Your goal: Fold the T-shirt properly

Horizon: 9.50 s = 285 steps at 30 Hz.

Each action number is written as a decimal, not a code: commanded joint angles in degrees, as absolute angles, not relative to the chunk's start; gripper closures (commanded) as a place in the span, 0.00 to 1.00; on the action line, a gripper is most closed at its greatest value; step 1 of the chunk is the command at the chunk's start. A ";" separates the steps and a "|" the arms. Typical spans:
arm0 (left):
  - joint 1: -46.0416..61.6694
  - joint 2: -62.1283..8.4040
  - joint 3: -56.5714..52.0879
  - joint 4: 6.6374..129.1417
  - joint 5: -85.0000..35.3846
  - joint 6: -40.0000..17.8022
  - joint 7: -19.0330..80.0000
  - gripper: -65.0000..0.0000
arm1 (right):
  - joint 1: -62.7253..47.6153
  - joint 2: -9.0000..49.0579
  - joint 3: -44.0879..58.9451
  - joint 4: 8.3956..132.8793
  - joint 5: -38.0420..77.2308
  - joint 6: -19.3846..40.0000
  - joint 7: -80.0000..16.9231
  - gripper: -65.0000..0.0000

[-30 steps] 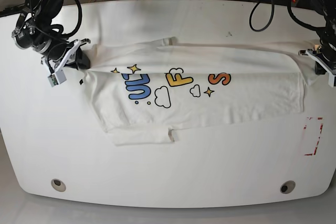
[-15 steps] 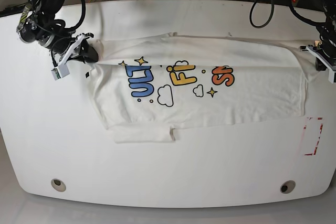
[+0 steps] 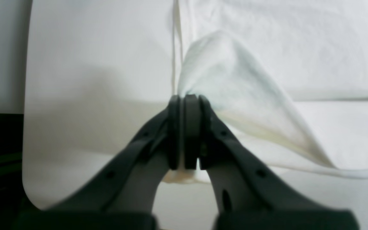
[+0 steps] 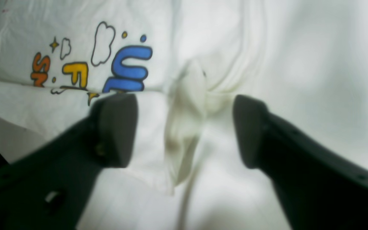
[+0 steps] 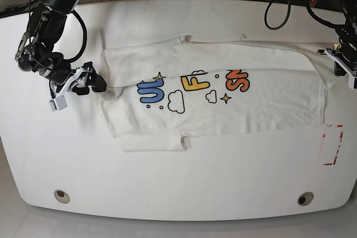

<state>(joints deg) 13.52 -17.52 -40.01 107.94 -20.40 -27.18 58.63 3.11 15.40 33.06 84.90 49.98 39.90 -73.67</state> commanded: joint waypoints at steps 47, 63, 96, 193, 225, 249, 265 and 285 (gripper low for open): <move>10.95 -18.42 -38.90 109.85 -20.88 -26.95 57.36 1.00 | -27.03 9.36 31.78 114.33 48.13 40.00 -68.70 0.95; 5.93 -15.60 -38.37 112.66 -20.53 -26.51 57.63 1.00 | -10.95 17.36 26.24 102.02 47.69 38.11 -68.79 0.94; 4.18 -15.52 -38.37 112.31 -16.57 -26.86 57.63 1.00 | -2.68 22.11 18.86 83.82 69.23 38.11 -70.90 0.44; 17.36 -10.33 -40.40 112.40 -16.40 -32.92 57.27 1.00 | -27.03 11.03 41.54 100.88 57.45 37.93 -72.66 0.35; 16.13 -10.33 -40.40 112.40 -16.40 -32.92 57.27 1.00 | -17.36 13.05 32.22 86.55 54.02 38.20 -67.91 1.00; 7.43 -10.07 -25.63 112.66 -16.40 -24.66 49.27 1.00 | -14.29 17.71 35.74 104.66 52.18 37.85 -67.91 1.00; -18.42 -13.23 -19.38 112.31 -7.60 -24.92 49.54 1.00 | 24.57 28.97 21.93 84.18 46.46 38.29 -67.91 1.00; -48.40 -25.01 -19.03 110.20 -12.53 -25.45 51.38 1.00 | 60.88 37.41 3.82 73.27 47.08 39.96 -69.67 1.00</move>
<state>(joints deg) -46.76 -24.34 -18.74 110.43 -13.41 -25.78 51.16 58.87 35.81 3.38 72.71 47.88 39.16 -69.23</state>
